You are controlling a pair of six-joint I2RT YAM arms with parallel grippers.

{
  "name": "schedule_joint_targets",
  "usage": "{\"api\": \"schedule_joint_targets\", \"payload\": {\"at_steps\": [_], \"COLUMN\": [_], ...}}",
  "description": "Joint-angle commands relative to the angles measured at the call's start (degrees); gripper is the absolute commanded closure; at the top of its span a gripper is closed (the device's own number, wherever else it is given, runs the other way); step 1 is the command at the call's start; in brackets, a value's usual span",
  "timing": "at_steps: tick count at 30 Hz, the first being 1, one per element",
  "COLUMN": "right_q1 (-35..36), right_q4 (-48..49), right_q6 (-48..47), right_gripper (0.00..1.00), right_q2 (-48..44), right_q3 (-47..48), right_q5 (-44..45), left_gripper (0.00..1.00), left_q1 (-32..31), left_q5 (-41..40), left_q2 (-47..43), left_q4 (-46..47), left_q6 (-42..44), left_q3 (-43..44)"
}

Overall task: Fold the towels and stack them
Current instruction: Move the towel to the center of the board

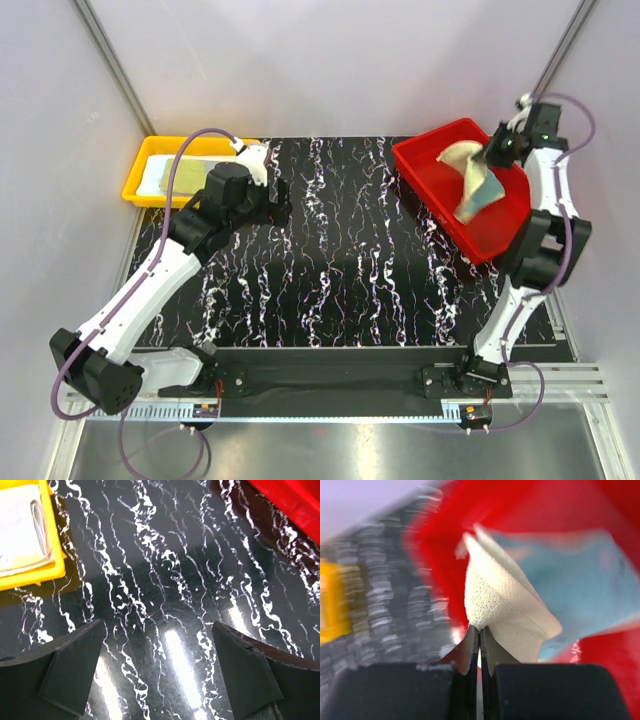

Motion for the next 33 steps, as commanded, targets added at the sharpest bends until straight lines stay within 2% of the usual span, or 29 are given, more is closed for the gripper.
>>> {"api": "schedule_joint_targets", "payload": {"at_steps": [1, 2, 4, 5, 7, 8, 9, 11, 12, 15, 18, 21, 25, 29, 31, 33], "right_q1": [3.0, 4.0, 4.7, 5.0, 7.1, 8.4, 11.7, 15.3, 17.7, 22.9, 25.4, 27.1, 30.4, 33.4, 33.8, 33.8], "right_q4": [8.5, 12.1, 19.4, 27.8, 32.6, 31.0, 27.8, 20.8, 19.0, 9.7, 7.2, 6.0, 9.8, 16.8, 16.9, 14.7], "right_q6": [6.3, 8.7, 13.9, 22.1, 28.2, 27.5, 24.9, 19.5, 18.4, 12.7, 10.2, 9.4, 7.3, 2.3, 1.2, 0.1], "right_gripper": [1.0, 1.0, 0.95, 0.94, 0.91, 0.89, 0.82, 0.75, 0.67, 0.62, 0.57, 0.53, 0.5, 0.5, 0.54, 0.59], "right_q2": [-15.5, -19.7, -23.3, -26.1, -29.2, -31.9, -33.0, -35.0, -34.6, -31.5, -30.9, -31.7, -29.6, -20.6, -15.9, -8.2], "right_q3": [-4.9, -7.1, -15.9, -19.3, -29.0, -31.7, -35.1, -39.3, -43.8, -49.4, -52.0, -49.2, -44.4, -38.0, -31.6, -23.8], "right_q5": [-21.1, -22.6, -33.4, -36.2, -36.9, -35.6, -31.4, -24.4, -20.0, -11.7, -6.9, -3.3, -4.1, -4.7, -4.5, -3.6], "left_gripper": [0.07, 0.07, 0.08, 0.08, 0.09, 0.11, 0.11, 0.11, 0.11, 0.12, 0.12, 0.12, 0.13, 0.17, 0.18, 0.2], "left_q1": [0.0, 0.0, 0.0, 0.0, 0.0, 0.0, 0.0, 0.0, 0.0, 0.0, 0.1, 0.3, 1.7, 4.2, 4.6, 4.9], "left_q5": [2.7, 4.1, 6.7, 7.8, 8.2, 8.5, 8.5, 8.6, 8.9, 8.3, 7.0, 6.5, 9.0, 14.1, 15.7, 14.2], "left_q2": [-0.3, -0.3, -0.3, -0.2, 0.3, 0.1, -0.1, -0.7, -0.7, -0.3, 0.0, 0.5, 3.2, 10.3, 13.2, 18.9], "left_q4": [4.7, 4.6, 5.1, 4.8, 3.3, 2.3, 2.1, 2.3, 2.1, 0.7, 0.1, 2.4, 8.7, 17.2, 20.0, 18.1], "left_q6": [0.1, 0.0, 0.1, 0.1, -0.9, -1.3, -2.2, -3.7, -4.2, -6.4, -8.8, -11.9, -16.1, -18.2, -17.5, -15.8], "left_q3": [0.2, 0.3, 0.2, 0.5, 1.5, 1.8, 1.3, -0.9, -1.6, -4.8, -8.3, -11.8, -15.1, -14.6, -12.9, -6.6]}}
